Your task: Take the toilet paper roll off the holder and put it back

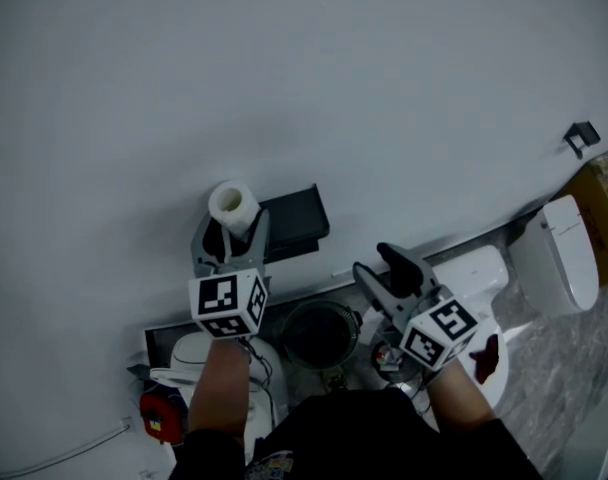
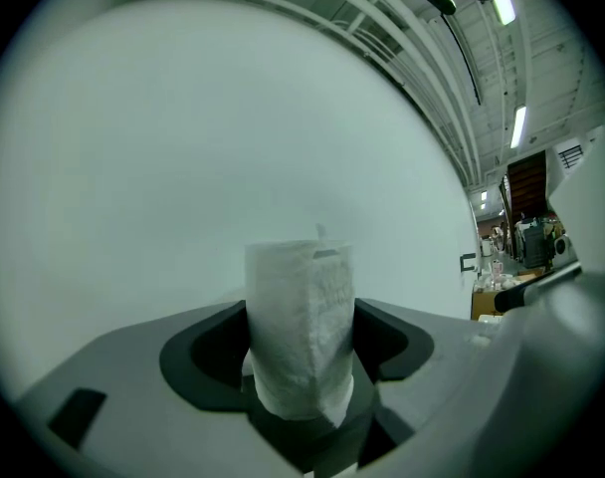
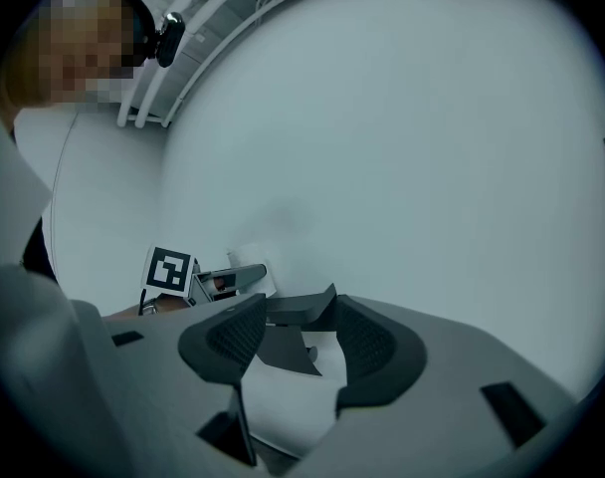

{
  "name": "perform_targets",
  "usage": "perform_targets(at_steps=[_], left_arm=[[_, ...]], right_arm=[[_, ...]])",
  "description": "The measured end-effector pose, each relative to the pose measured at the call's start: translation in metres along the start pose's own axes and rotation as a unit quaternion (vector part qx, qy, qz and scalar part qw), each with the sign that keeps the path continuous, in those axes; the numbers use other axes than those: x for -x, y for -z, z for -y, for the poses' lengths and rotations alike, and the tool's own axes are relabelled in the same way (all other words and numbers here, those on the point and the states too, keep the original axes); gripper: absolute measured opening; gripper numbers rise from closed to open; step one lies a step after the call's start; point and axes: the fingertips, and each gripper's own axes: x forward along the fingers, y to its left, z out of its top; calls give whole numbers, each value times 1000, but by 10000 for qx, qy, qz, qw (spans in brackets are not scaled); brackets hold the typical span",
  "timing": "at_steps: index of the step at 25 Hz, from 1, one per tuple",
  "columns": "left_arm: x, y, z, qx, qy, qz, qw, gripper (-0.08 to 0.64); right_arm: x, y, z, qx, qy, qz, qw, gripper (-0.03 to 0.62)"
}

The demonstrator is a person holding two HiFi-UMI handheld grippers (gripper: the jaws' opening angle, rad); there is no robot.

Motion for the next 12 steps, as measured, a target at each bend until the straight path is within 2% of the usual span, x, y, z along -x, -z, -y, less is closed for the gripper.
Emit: perform_targets(at_steps=[12], left_arm=[[58,-27,29,-59,-283,177,9994,308]], right_arm=[[44,-11,-16,27,-372,75,9993,209]])
